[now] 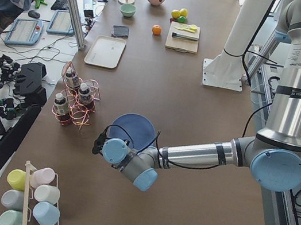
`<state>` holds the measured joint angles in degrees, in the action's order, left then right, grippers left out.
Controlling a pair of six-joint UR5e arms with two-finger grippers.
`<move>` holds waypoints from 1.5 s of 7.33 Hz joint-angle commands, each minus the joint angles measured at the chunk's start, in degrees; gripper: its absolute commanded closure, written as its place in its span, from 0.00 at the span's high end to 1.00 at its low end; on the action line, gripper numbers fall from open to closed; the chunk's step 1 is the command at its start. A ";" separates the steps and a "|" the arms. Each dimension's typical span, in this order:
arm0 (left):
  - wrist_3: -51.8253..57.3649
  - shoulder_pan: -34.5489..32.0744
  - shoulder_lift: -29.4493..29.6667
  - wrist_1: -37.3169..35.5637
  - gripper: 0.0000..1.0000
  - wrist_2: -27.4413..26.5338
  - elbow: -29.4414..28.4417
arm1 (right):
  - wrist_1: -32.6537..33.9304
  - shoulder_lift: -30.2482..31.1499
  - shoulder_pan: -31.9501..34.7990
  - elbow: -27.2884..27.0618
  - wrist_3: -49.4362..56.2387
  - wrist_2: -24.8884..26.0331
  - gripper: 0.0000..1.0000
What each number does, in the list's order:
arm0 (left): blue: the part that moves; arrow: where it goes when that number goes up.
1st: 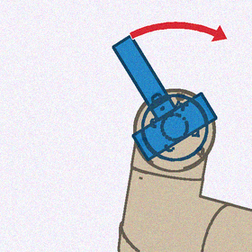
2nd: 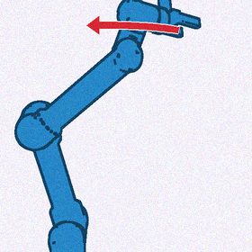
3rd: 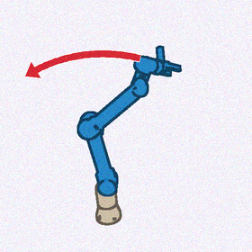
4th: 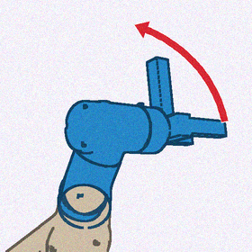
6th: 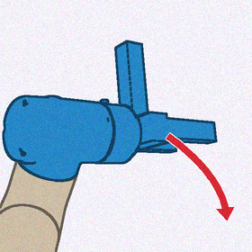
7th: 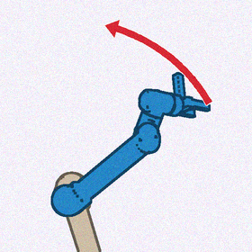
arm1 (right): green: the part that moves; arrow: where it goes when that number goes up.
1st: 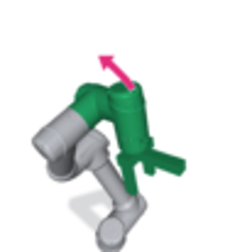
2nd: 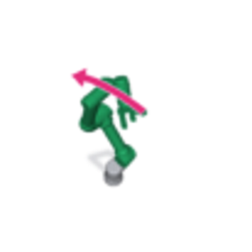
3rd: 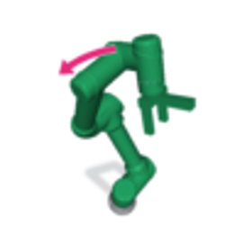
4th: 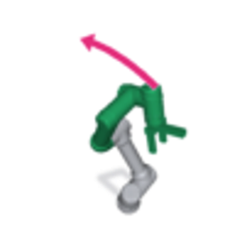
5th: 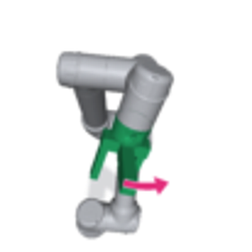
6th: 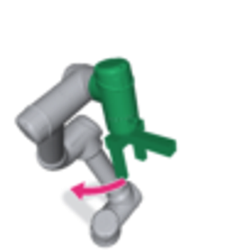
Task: Pick orange to plate
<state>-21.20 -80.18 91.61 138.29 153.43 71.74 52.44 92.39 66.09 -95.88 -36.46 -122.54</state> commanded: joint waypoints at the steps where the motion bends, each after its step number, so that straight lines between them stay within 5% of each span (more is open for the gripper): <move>1: -15.04 2.46 1.02 -0.13 0.00 -1.37 10.74 | 0.03 -0.37 0.00 0.00 -1.15 -0.07 1.00; 4: -33.24 18.78 3.56 -0.30 0.00 -16.28 21.49 | 0.03 -0.46 -0.35 -0.09 -3.35 -0.24 1.00; 6: -43.53 30.02 11.97 -1.87 0.00 -24.98 21.16 | 0.03 -0.46 -0.44 -0.09 -3.35 -0.24 1.00; 11: -46.21 43.15 29.13 -21.45 0.00 -36.34 20.63 | 0.03 -0.46 -0.53 -0.09 -3.44 -0.42 1.00</move>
<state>-67.15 -40.17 117.20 120.90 119.48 92.63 52.47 91.93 65.63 -95.98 -39.83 -122.89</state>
